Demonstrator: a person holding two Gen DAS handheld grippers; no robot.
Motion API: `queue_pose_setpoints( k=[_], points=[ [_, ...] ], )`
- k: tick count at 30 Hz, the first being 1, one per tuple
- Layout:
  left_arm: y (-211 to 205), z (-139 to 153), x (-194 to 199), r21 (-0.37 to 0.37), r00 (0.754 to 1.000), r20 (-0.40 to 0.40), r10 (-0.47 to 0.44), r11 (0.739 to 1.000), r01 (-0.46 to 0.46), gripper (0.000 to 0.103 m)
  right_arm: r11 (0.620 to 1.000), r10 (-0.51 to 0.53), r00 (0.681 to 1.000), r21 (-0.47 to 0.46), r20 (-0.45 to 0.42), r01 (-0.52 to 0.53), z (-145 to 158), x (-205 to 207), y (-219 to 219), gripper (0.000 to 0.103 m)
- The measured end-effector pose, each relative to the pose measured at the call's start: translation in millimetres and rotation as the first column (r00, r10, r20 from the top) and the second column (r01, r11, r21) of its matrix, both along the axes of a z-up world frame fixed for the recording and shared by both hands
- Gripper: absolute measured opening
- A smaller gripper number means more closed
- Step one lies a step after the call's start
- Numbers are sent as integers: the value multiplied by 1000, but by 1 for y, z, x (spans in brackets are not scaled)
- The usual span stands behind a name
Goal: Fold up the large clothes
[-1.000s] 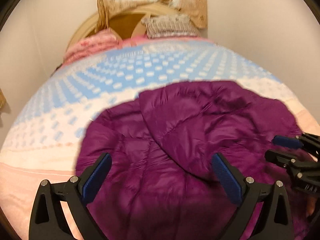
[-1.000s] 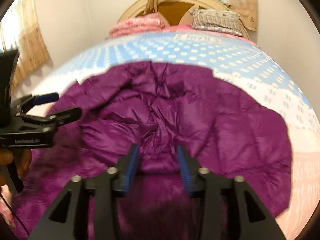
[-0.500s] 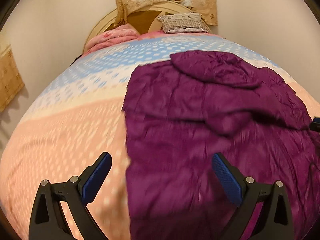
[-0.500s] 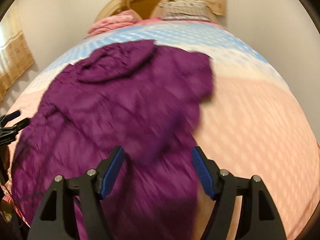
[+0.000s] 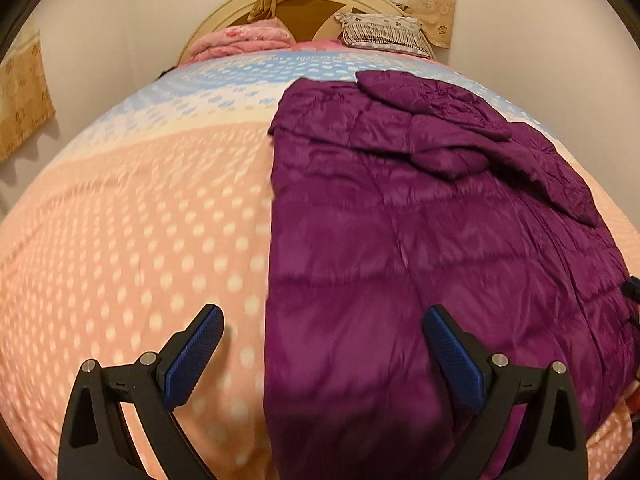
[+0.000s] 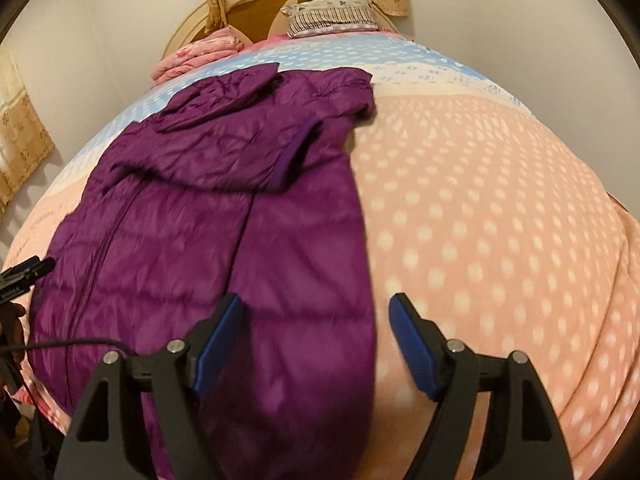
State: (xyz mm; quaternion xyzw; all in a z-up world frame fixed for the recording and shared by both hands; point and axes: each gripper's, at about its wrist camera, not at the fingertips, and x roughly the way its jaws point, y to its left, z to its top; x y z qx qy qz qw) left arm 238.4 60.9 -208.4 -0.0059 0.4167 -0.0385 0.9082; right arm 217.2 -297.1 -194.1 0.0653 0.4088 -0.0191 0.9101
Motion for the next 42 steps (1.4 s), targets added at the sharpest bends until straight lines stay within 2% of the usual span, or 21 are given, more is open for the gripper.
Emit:
queue_pose_setpoints(
  k=[2, 8, 10, 12, 16, 19, 21, 22, 24, 27, 32, 39, 42],
  points=[
    [0, -4, -13, -9, 1000, -2, -6, 1000, 6, 100, 1000, -1, 1000, -21, 10, 1, -4, -10, 5, 82],
    [-7, -3, -44, 24, 999, 31, -24, 999, 23, 100, 1000, -8, 1000, -21, 14, 8, -10, -36, 12, 81],
    [-13, -3, -52, 48, 998, 38, -40, 998, 38, 100, 999, -1, 1000, -37, 14, 1, -10, -45, 16, 75],
    [-16, -3, -59, 66, 998, 50, -45, 997, 42, 98, 999, 1, 1000, -40, 13, -1, -10, -50, 19, 65],
    [-20, -4, -68, 68, 997, 57, -43, 997, 39, 91, 999, 2, 1000, -45, 1, -2, -11, -56, 21, 55],
    [-24, -6, -73, 49, 997, 56, -58, 997, 55, 73, 998, 14, 1000, -54, 5, -14, -12, -59, 25, 42],
    [-30, -4, -78, 50, 995, 64, -79, 996, 76, 55, 999, 40, 999, -32, 6, -40, -11, -60, 28, 21],
    [-34, -3, -80, 68, 993, 71, -92, 994, 87, 51, 999, 47, 999, -23, 6, -46, -10, -60, 29, 18],
    [-38, 0, -83, 90, 990, 78, -117, 990, 110, 27, 998, 64, 998, 2, 8, -64, -10, -60, 29, 12],
    [-37, 6, -83, 73, 987, 83, -138, 989, 132, 12, 996, 71, 997, 55, 34, -72, -6, -64, 23, 9],
    [-26, 29, -88, 38, 979, 130, -155, 988, 151, 4, 987, 90, 991, 124, 96, -102, 13, -75, 16, 8],
    [-16, 69, -102, 14, 958, 220, -184, 983, 186, 3, 979, 117, 981, 146, 154, -139, 38, -89, 18, 7],
    [-11, 91, -111, -15, 945, 263, -193, 979, 204, 3, 973, 126, 970, 166, 206, -162, 60, -100, 16, 7]
  ],
)
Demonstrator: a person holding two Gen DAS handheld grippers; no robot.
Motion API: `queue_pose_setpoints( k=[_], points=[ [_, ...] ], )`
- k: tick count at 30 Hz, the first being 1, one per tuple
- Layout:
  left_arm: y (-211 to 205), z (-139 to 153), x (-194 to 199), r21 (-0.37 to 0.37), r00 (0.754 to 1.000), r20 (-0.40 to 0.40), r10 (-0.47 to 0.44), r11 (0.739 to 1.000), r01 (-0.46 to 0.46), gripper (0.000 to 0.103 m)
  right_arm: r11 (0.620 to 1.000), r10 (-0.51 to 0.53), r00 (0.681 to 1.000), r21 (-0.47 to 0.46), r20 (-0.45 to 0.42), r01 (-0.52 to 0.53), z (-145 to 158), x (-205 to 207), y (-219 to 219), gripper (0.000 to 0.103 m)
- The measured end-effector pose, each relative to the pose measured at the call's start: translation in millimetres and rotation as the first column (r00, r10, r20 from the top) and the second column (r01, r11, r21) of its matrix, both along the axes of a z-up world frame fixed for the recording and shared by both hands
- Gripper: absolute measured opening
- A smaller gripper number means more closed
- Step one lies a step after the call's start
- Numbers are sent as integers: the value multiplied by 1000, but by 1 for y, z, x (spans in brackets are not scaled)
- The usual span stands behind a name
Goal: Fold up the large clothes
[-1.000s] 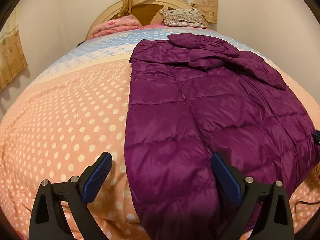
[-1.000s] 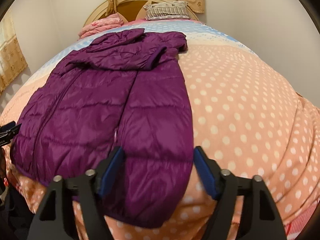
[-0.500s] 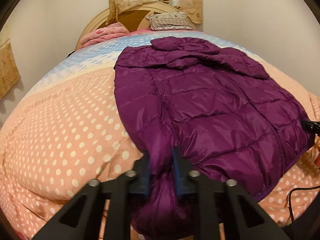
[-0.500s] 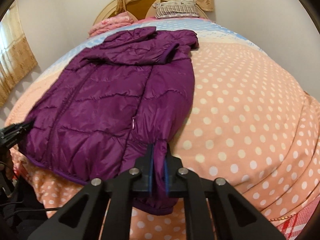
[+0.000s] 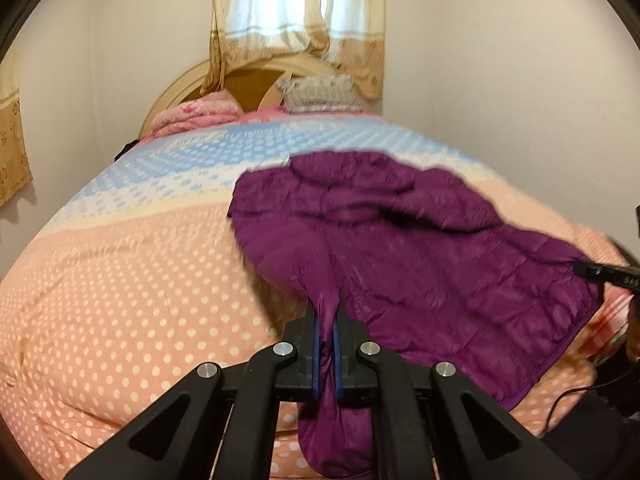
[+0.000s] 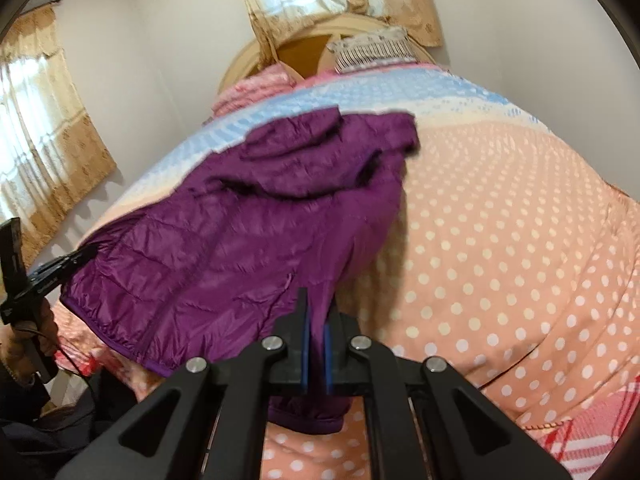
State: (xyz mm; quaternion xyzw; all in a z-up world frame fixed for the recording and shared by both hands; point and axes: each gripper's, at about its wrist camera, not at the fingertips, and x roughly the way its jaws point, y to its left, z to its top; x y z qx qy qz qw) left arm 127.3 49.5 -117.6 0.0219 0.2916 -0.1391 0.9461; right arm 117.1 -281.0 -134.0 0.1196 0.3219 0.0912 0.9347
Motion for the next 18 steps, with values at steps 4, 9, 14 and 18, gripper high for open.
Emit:
queue_pose_setpoints(
  k=[4, 9, 14, 18],
  points=[
    [0, 35, -23, -14, 995, 90, -48, 999, 49, 3, 1000, 10, 996, 19, 88, -11, 35, -19, -1, 7],
    [6, 73, -42, -55, 985, 156, -78, 995, 87, 3, 999, -1, 979, 49, 202, -9, 76, -44, -6, 7],
    [13, 100, -47, -68, 973, 208, -101, 991, 118, 3, 998, -10, 953, 56, 301, -7, 108, -49, -12, 7],
    [9, 84, 4, -14, 980, 172, -101, 994, 105, 3, 997, -27, 958, 76, 284, 6, 102, 10, -22, 7]
  ],
)
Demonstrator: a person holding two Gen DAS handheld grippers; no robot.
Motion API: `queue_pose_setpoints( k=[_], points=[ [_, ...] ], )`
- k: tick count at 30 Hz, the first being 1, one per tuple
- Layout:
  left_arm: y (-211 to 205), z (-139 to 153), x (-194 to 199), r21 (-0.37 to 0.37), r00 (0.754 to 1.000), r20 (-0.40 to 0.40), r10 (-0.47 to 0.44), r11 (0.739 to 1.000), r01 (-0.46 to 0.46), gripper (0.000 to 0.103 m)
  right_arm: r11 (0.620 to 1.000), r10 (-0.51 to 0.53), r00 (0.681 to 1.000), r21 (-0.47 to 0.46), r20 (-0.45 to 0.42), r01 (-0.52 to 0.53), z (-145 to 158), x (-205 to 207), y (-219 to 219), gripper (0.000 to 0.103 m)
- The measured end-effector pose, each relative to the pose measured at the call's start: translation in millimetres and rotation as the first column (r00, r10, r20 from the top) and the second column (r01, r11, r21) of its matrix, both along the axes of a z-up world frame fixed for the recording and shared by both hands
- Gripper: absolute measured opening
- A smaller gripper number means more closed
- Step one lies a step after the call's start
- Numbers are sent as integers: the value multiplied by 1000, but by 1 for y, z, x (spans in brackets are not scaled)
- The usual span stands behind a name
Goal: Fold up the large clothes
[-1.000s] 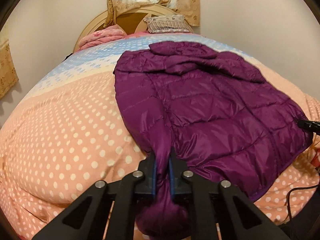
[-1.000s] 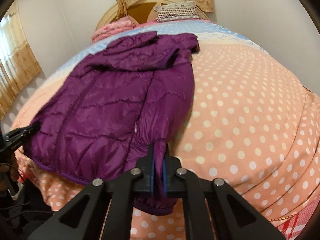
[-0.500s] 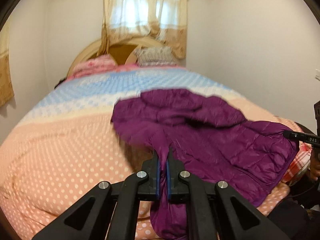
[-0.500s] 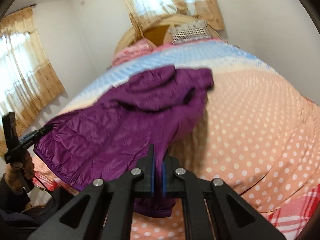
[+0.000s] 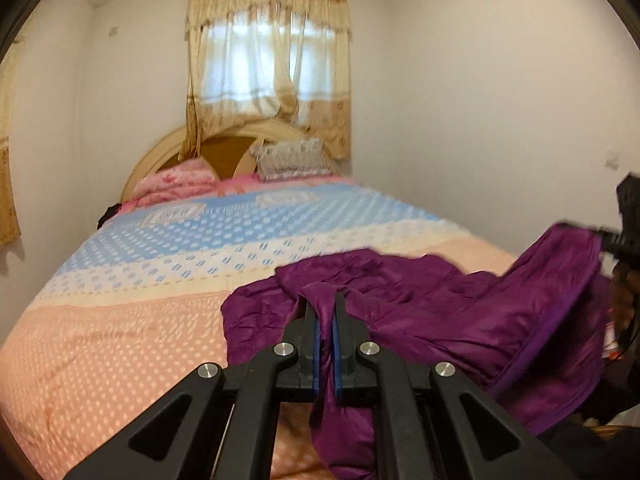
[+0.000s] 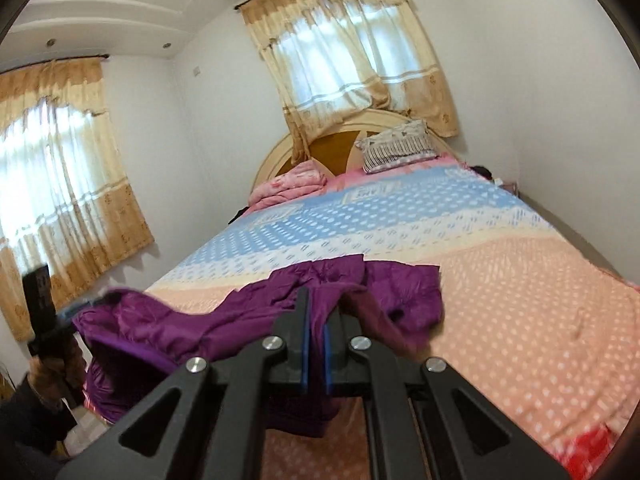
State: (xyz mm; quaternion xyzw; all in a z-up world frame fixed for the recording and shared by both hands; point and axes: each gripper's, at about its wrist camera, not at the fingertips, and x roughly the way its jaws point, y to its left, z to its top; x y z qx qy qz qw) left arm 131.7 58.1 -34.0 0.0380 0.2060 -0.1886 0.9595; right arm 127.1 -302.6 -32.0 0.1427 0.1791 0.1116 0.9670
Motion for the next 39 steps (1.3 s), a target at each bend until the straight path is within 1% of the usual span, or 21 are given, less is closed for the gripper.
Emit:
queue_pose_setpoints(
  k=[6, 9, 11, 12, 13, 14, 15, 16, 18, 20, 23, 26, 27, 28, 29, 30, 31, 33, 35, 37, 39],
  points=[
    [5, -51, 134, 44, 988, -143, 51, 998, -45, 4, 997, -47, 993, 48, -111, 52, -27, 104, -13, 7],
    [12, -68, 179, 24, 973, -214, 86, 996, -83, 9, 996, -75, 984, 39, -159, 82, -40, 147, -20, 7],
    [12, -72, 195, 4, 963, -247, 107, 994, -110, 13, 994, -94, 978, 31, -185, 101, -48, 169, -23, 7],
    [15, -72, 201, -4, 960, -249, 131, 991, -136, 26, 994, -102, 976, 27, -195, 109, -50, 176, -25, 7],
    [17, -70, 203, 11, 958, -218, 187, 982, -189, 36, 993, -111, 972, 19, -209, 117, -54, 185, -26, 7],
    [19, -67, 205, 28, 954, -176, 244, 970, -243, 67, 992, -116, 968, 12, -224, 122, -59, 195, -27, 7],
    [23, -64, 206, 21, 950, -134, 282, 959, -281, 87, 992, -123, 965, 4, -233, 128, -63, 198, -29, 7],
    [27, -62, 206, 3, 947, -107, 303, 953, -304, 93, 991, -134, 960, -4, -245, 137, -68, 205, -29, 7],
    [29, -61, 211, -13, 936, -97, 338, 940, -341, 95, 990, -140, 953, -9, -270, 143, -77, 222, -29, 7],
    [24, -63, 214, 12, 928, -83, 362, 932, -363, 95, 986, -166, 944, -28, -285, 165, -83, 237, -27, 7],
    [6, -67, 212, 47, 934, -24, 358, 933, -356, 95, 981, -194, 929, -48, -314, 188, -93, 262, -24, 7],
    [-14, -76, 222, 99, 930, -25, 367, 926, -363, 95, 979, -202, 907, -81, -370, 185, -108, 287, -22, 7],
    [-19, -82, 230, 128, 921, -39, 387, 916, -380, 95, 979, -206, 896, -73, -394, 193, -114, 294, -25, 11],
    [-22, -91, 239, 167, 903, -50, 426, 895, -413, 95, 978, -206, 891, -57, -403, 201, -117, 298, -27, 14],
    [-23, -98, 245, 194, 885, -47, 462, 874, -446, 95, 978, -200, 893, -34, -404, 204, -117, 299, -30, 24],
    [-22, -103, 249, 221, 858, -24, 513, 840, -496, 95, 980, -186, 900, -8, -394, 199, -115, 297, -31, 41],
    [-20, -105, 250, 225, 842, -14, 540, 822, -523, 95, 981, -177, 911, 6, -373, 193, -110, 292, -30, 51],
    [-15, -103, 248, 194, 826, -15, 564, 812, -550, 95, 978, -207, 929, -25, -308, 209, -95, 281, -23, 80],
    [-13, -96, 244, 179, 812, 17, 583, 798, -576, 95, 973, -229, 942, -49, -246, 224, -79, 270, -18, 83],
    [-11, -83, 241, 161, 810, 41, 585, 796, -583, 95, 971, -241, 945, -54, -222, 235, -67, 263, -10, 83],
    [-5, -64, 235, 120, 789, 92, 607, 780, -614, 95, 980, -196, 961, -64, -197, 187, -57, 254, 9, 83]
  ],
)
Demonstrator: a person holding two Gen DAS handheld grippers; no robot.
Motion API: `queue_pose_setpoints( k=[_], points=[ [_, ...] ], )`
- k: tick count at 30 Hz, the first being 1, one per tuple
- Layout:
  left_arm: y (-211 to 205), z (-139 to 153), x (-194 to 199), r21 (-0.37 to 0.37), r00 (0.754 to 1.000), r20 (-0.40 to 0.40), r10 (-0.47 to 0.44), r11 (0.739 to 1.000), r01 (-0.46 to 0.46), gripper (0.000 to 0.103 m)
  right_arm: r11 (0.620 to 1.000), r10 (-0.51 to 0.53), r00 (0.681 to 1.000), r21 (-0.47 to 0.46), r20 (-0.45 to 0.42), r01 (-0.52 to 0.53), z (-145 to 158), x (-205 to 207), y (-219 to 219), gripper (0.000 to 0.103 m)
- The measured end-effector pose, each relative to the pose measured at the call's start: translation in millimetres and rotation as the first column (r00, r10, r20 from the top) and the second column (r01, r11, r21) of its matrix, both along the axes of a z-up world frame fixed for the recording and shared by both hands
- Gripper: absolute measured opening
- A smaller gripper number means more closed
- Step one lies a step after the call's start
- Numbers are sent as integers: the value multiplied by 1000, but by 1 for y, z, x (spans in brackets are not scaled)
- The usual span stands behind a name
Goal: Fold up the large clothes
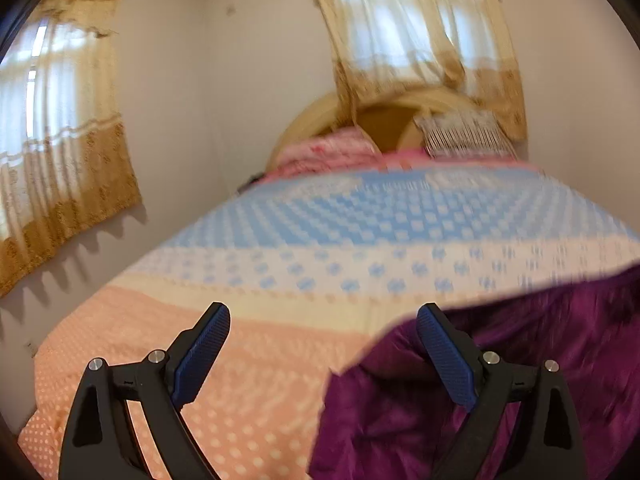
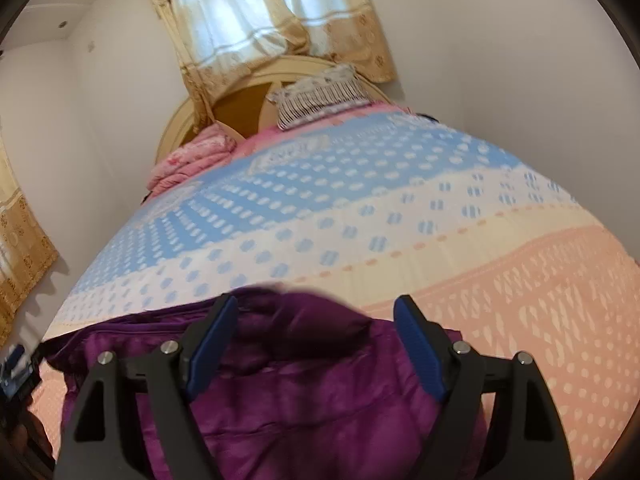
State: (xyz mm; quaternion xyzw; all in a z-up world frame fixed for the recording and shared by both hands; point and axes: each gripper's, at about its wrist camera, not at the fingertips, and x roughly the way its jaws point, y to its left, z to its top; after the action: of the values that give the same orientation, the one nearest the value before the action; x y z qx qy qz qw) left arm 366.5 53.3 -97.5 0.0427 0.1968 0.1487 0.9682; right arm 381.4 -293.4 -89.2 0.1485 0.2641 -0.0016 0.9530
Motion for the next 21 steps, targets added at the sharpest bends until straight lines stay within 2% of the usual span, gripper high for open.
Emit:
queue_pose_setpoints(
  k=[4, 7, 9, 11, 13, 15, 18, 21],
  points=[
    [3, 24, 1, 41, 998, 47, 45, 998, -47, 96, 981, 163, 987, -102, -6, -163, 1, -11, 66, 83],
    [-13, 22, -2, 24, 998, 36, -43, 999, 42, 96, 952, 258, 964, -155, -62, -265, -17, -8, 112, 77],
    [-39, 6, -3, 42, 992, -15, -129, 991, 129, 96, 930, 289, 950, -202, -123, -309, -35, 3, 136, 62],
    [-59, -9, -4, 67, 981, -51, -188, 979, 191, 96, 923, 251, 955, -256, -160, -286, -50, 17, 144, 61],
    [-74, -25, 7, 91, 976, -82, -204, 973, 211, 96, 929, 197, 964, -280, -179, -242, -61, 34, 138, 61],
    [-74, -40, 28, 52, 971, -144, -190, 979, 199, 96, 945, 164, 967, -250, -193, -210, -66, 44, 123, 61],
    [-60, -60, 54, -5, 970, -191, -153, 988, 155, 96, 958, 131, 972, -226, -193, -174, -71, 49, 110, 61],
    [-52, -87, 76, -54, 953, -275, -130, 991, 119, 96, 964, 126, 973, -207, -193, -166, -79, 48, 108, 62]
  ],
)
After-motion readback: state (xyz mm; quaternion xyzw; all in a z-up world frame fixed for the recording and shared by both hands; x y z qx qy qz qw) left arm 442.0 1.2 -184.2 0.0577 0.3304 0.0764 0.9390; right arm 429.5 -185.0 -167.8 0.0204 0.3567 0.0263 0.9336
